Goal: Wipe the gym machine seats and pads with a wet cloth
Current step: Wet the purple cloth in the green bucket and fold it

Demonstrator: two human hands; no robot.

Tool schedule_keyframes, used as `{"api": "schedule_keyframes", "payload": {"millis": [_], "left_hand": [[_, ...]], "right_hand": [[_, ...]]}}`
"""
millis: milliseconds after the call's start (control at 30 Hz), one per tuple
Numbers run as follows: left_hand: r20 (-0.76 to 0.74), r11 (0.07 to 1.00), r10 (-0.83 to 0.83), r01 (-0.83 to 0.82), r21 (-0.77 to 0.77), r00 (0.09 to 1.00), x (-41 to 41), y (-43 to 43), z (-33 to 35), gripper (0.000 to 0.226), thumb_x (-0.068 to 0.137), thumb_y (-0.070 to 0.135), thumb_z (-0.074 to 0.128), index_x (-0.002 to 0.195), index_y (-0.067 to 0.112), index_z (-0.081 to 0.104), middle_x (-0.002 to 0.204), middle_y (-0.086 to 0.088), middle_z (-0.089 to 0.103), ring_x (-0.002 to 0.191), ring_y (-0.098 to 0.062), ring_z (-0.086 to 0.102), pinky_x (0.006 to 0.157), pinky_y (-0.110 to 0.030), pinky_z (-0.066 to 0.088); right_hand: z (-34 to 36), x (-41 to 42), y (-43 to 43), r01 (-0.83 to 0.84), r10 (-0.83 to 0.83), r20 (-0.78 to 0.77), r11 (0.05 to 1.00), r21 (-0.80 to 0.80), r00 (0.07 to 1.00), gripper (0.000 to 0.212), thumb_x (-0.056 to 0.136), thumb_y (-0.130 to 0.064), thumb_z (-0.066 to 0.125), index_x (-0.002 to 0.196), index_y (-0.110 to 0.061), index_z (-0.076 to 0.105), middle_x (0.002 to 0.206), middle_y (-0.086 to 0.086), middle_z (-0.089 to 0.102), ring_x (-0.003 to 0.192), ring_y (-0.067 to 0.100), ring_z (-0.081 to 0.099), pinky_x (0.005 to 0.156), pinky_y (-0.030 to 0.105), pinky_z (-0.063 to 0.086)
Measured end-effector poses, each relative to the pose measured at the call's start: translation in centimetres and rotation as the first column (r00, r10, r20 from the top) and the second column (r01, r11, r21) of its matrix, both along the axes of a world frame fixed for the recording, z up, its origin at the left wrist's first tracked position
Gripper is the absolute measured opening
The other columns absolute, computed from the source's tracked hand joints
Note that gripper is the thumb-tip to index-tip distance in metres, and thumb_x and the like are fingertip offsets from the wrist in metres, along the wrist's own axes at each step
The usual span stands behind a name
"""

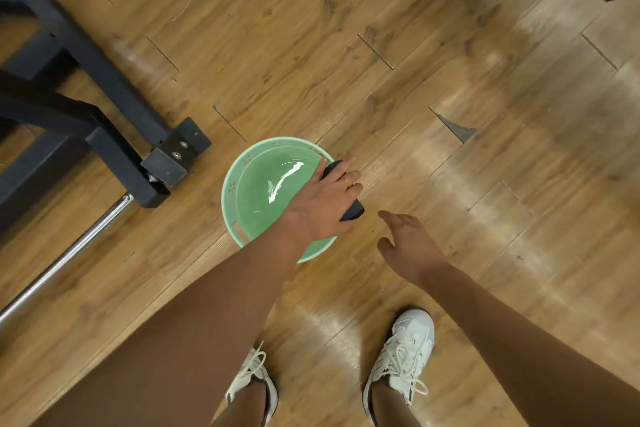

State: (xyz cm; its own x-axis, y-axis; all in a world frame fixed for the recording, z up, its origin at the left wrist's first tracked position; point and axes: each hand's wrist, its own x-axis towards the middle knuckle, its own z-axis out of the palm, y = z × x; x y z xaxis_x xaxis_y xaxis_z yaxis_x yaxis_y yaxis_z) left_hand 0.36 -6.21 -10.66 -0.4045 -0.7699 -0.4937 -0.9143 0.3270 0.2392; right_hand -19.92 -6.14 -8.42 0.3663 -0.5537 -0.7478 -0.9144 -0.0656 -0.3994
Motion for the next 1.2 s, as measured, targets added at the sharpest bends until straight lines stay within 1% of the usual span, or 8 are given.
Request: {"api": "schedule_keyframes", "payload": {"millis": [333,500,600,700,800,967,1067,1200], "left_hand": [[0.072,0.998,0.038,-0.035,-0.052,0.997,-2.1,1.0,2.0,0.050,0.095,-0.003,0.047,0.143,0.011,0.040,0.155,-0.007,0.037,0.154,-0.024,0.002,0.123,-0.048,0.000],[0.011,0.995,0.029,-0.028,-0.100,1.000,-0.9,1.8,4.3,0.053,0.096,-0.004,0.045,0.145,0.014,0.038,0.155,-0.005,0.037,0.153,-0.022,0.009,0.124,-0.043,0.004],[-0.219,0.964,0.249,-0.262,-0.032,0.943,-0.2,2.4,6.1,0.048,0.099,0.002,0.049,0.143,0.017,0.043,0.150,-0.002,0.044,0.150,-0.021,0.023,0.122,-0.040,0.020],[-0.473,0.738,0.653,-0.638,0.220,0.592,-0.2,2.6,10.4,0.028,0.103,0.022,0.050,0.131,0.023,0.055,0.116,0.002,0.068,0.109,-0.016,0.064,0.091,-0.035,0.051],[-0.550,0.488,0.812,-0.747,0.452,0.197,-0.1,3.1,16.3,0.020,0.103,0.035,0.050,0.106,0.020,0.063,0.079,0.007,0.069,0.074,-0.010,0.066,0.072,-0.033,0.053],[-0.391,0.157,0.867,-0.576,0.802,-0.308,-0.3,4.8,27.0,0.050,0.097,0.055,0.046,0.105,0.010,0.066,0.102,-0.015,0.071,0.098,-0.032,0.067,0.092,-0.057,0.050],[-0.270,0.030,0.818,-0.430,0.902,-0.509,-0.3,6.4,33.4,0.035,0.106,0.033,0.041,0.109,0.015,0.070,0.116,-0.022,0.068,0.113,-0.037,0.063,0.100,-0.051,0.048],[-0.269,0.004,0.757,-0.407,0.913,-0.596,-0.6,7.5,40.8,0.036,0.107,0.026,0.036,0.119,0.008,0.064,0.118,-0.017,0.070,0.112,-0.029,0.065,0.102,-0.046,0.048]], "right_hand": [[1.1,-0.4,-0.5,0.030,-0.030,0.000,1.000,-0.007,1.000,0.057,0.098,-0.019,0.046,0.153,-0.013,0.030,0.152,0.007,0.040,0.143,0.022,0.024,0.114,0.031,0.023],[3.2,-0.8,-1.1,0.022,-0.022,-0.001,1.000,-0.014,1.000,0.057,0.098,-0.020,0.046,0.152,-0.013,0.031,0.150,0.006,0.042,0.143,0.022,0.026,0.114,0.032,0.024],[5.6,-0.4,-1.3,0.064,-0.061,0.073,0.997,-0.034,0.995,0.053,0.099,-0.020,0.046,0.150,-0.015,0.036,0.147,0.004,0.047,0.140,0.019,0.031,0.113,0.029,0.026],[9.2,0.4,-1.6,0.113,-0.094,0.230,0.991,-0.069,0.969,0.038,0.101,-0.026,0.046,0.139,-0.021,0.051,0.137,-0.006,0.057,0.130,0.011,0.046,0.109,0.029,0.037],[14.5,2.4,-1.5,0.261,-0.238,0.427,0.965,0.005,0.872,0.016,0.100,-0.028,0.052,0.107,-0.027,0.067,0.102,-0.020,0.067,0.097,-0.003,0.060,0.082,0.023,0.050],[24.0,5.4,-0.2,0.335,-0.329,0.551,0.938,0.094,0.767,0.025,0.086,-0.048,0.066,0.102,-0.028,0.066,0.097,-0.012,0.062,0.089,0.008,0.062,0.069,0.023,0.050],[29.4,6.2,0.8,0.215,-0.178,0.556,0.977,-0.002,0.812,0.023,0.081,-0.047,0.063,0.094,-0.028,0.065,0.091,-0.010,0.058,0.086,0.009,0.058,0.070,0.022,0.045],[36.2,6.1,1.4,0.228,-0.156,0.640,0.973,-0.031,0.753,0.018,0.091,-0.034,0.062,0.095,-0.019,0.071,0.084,-0.004,0.061,0.080,0.013,0.059,0.070,0.025,0.045]]}}
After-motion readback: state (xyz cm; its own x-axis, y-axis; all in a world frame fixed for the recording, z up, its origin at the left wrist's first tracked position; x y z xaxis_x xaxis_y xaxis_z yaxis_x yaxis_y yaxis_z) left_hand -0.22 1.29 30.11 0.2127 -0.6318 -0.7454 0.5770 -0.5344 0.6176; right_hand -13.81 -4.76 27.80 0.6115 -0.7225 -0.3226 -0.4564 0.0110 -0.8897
